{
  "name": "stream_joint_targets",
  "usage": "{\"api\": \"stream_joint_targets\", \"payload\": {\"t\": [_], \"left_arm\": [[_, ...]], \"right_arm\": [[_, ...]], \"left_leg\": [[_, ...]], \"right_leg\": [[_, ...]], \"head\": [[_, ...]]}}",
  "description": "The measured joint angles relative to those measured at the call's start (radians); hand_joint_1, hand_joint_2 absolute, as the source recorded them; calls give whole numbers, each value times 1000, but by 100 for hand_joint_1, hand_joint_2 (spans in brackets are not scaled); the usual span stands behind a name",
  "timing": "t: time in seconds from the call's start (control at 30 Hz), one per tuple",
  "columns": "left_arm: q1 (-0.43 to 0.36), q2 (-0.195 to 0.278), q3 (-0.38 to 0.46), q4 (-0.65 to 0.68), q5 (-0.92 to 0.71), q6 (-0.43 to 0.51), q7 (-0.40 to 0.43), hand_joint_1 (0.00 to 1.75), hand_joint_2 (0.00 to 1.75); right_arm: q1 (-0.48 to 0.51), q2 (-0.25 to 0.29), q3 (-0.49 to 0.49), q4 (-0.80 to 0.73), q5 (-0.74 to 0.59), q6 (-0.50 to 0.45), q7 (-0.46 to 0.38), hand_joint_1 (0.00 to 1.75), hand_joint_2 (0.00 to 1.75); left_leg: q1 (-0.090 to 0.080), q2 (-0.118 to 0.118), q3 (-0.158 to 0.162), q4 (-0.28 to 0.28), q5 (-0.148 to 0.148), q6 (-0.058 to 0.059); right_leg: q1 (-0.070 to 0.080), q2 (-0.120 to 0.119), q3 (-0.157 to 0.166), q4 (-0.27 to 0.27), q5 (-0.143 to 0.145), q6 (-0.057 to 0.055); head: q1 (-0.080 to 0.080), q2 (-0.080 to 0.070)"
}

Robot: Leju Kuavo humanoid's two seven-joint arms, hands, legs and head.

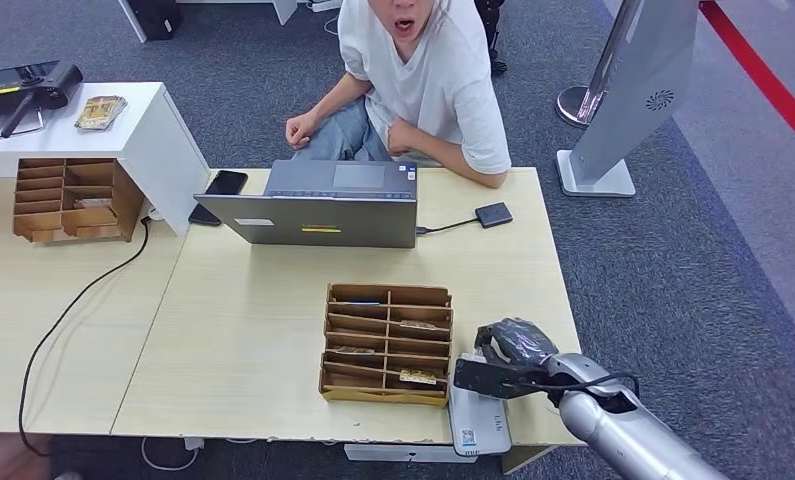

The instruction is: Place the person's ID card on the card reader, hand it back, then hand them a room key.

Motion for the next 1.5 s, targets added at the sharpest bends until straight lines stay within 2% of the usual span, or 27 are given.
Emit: {"api": "stream_joint_targets", "payload": {"t": [0.13, 0.27, 0.4, 0.53, 0.7, 0.9, 1.17, 1.3, 1.43, 1.5], "left_arm": [[4, -2, -20, 4, -3, -62, 70, 0, 0], [9, -10, -46, 11, -3, -111, 128, 0, 0], [14, -17, -63, 13, -3, -122, 140, 0, 0], [16, -18, -75, 17, 0, -124, 141, 0, 0], [16, -18, -91, 21, 2, -128, 141, 0, 0], [16, -18, -108, 21, 2, -129, 145, 0, 0], [14, -17, -137, 21, 1, -129, 157, 0, 0], [10, -16, -153, 21, -2, -129, 163, 0, 0], [8, -16, -164, 21, 0, -127, 164, 0, 0], [7, -14, -162, 21, 22, -81, 119, 0, 0]], "right_arm": [[-11, 41, -32, 27, 29, -38, -32, 175, 175], [-15, 117, -88, 66, 100, -166, -52, 175, 175], [-19, 175, -132, 84, 128, -224, -53, 175, 175], [-17, 208, -167, 87, 163, -286, -56, 175, 175], [-17, 232, -230, 44, 248, -412, -42, 175, 175], [-20, 249, -282, 6, 328, -477, -27, 175, 175], [-26, 272, -346, -36, 611, -681, 64, 175, 175], [-38, 281, -374, -48, 706, -717, 95, 175, 175], [-45, 289, -399, -61, 748, -724, 100, 175, 175], [-37, 287, -411, -78, 749, -726, 103, 175, 175]], "left_leg": [[0, 0, 0, 0, 0, 0], [0, 0, 0, 0, 0, 0], [0, 0, 0, 0, 0, 0], [0, 0, -1, 0, 0, 0], [0, 0, -1, 0, 0, 0], [0, 0, -1, 0, 0, 0], [0, 0, -1, 0, 0, -1], [0, 0, -1, 0, 0, -1], [0, 0, 0, 0, 1, -1], [0, 0, 0, 0, 1, -1]], "right_leg": [[0, 0, 0, 0, 0, 0], [0, 0, -1, 0, 0, 0], [0, 1, -1, 0, 0, 0], [0, 0, -1, 0, 0, 0], [0, 0, -1, 0, 0, 0], [0, 0, -1, 0, 0, 0], [0, 0, -1, 0, 0, 0], [0, 0, -1, 0, 0, 0], [0, 0, -1, 0, 0, 0], [0, 1, -2, 0, 0, 0]], "head": [[0, 0], [0, 0], [0, 0], [0, 0], [0, 0], [0, 0], [0, 0], [0, 0], [0, 0], [0, 0]]}}
